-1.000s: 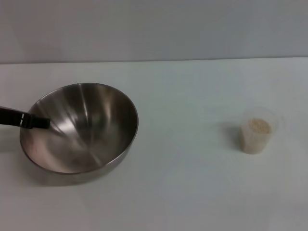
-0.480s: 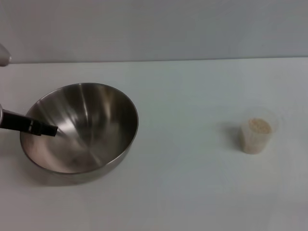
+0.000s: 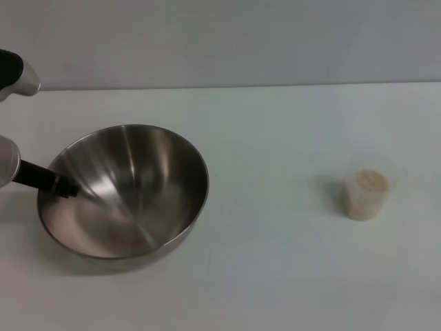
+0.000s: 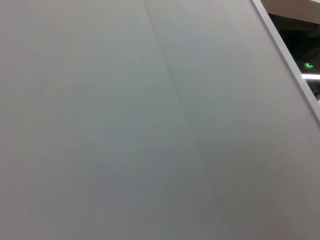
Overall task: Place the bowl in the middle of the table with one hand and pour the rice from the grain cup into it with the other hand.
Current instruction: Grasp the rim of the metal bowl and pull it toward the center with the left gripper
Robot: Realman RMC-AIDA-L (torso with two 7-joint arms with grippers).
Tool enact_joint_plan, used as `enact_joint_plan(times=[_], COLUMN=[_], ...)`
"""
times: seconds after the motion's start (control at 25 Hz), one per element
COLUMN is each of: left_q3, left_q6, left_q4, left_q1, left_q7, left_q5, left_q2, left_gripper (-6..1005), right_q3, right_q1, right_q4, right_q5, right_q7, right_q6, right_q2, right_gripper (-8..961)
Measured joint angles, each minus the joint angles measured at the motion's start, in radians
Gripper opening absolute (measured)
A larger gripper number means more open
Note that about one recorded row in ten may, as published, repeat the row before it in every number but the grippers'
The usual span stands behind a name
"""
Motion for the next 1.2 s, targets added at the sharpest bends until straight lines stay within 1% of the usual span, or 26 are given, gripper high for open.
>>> enact_joint_plan(times=[0.2, 0.24, 0.48, 0.72, 0.88, 0.96, 1.0, 1.04, 1.08, 1.2], left_q3=[0.000, 0.001, 0.001, 0.000, -0.021, -0.061, -0.101, -0.120, -0.120, -0.160], left_q6=[-0.002, -0.008, -0.014, -0.016, -0.035, -0.050, -0.067, -0.078, -0.078, -0.102], left_q4=[-0.018, -0.033, -0.037, -0.057, -0.052, -0.035, -0.024, -0.019, -0.019, -0.012], left_q1=[0.004, 0.008, 0.013, 0.021, 0.017, 0.007, -0.004, -0.008, -0.008, -0.019], left_q7=[-0.007, -0.007, -0.001, 0.000, 0.022, 0.048, 0.069, 0.080, 0.080, 0.102], left_q5=[0.000, 0.000, -0.002, -0.010, -0.051, -0.081, -0.104, -0.117, -0.117, -0.152], left_q2=[0.000, 0.000, 0.000, 0.000, 0.005, 0.006, 0.006, 0.006, 0.006, 0.007], left_gripper=[340, 312, 145, 59, 57, 54, 51, 48, 45, 37], right_q3=[-0.002, -0.002, -0.003, -0.003, -0.003, -0.003, -0.003, -0.003, -0.003, -0.003], right_q1=[0.000, 0.000, 0.004, 0.003, 0.002, 0.002, 0.002, 0.002, 0.002, 0.003], right_q4=[0.000, 0.000, 0.000, 0.000, 0.000, 0.000, 0.000, 0.000, 0.000, 0.000], right_q5=[0.000, 0.000, 0.000, 0.000, -0.001, -0.003, -0.010, -0.012, -0.015, -0.022], right_q7=[0.000, 0.000, 0.000, 0.000, 0.006, 0.008, 0.008, 0.008, 0.008, 0.008], right_q6=[-0.002, -0.002, -0.003, -0.004, -0.004, -0.003, -0.003, -0.003, -0.003, -0.002], right_q2=[0.000, 0.000, 0.000, 0.000, 0.000, 0.000, 0.000, 0.000, 0.000, -0.001], right_gripper=[819, 819, 819, 818, 818, 819, 819, 819, 819, 819])
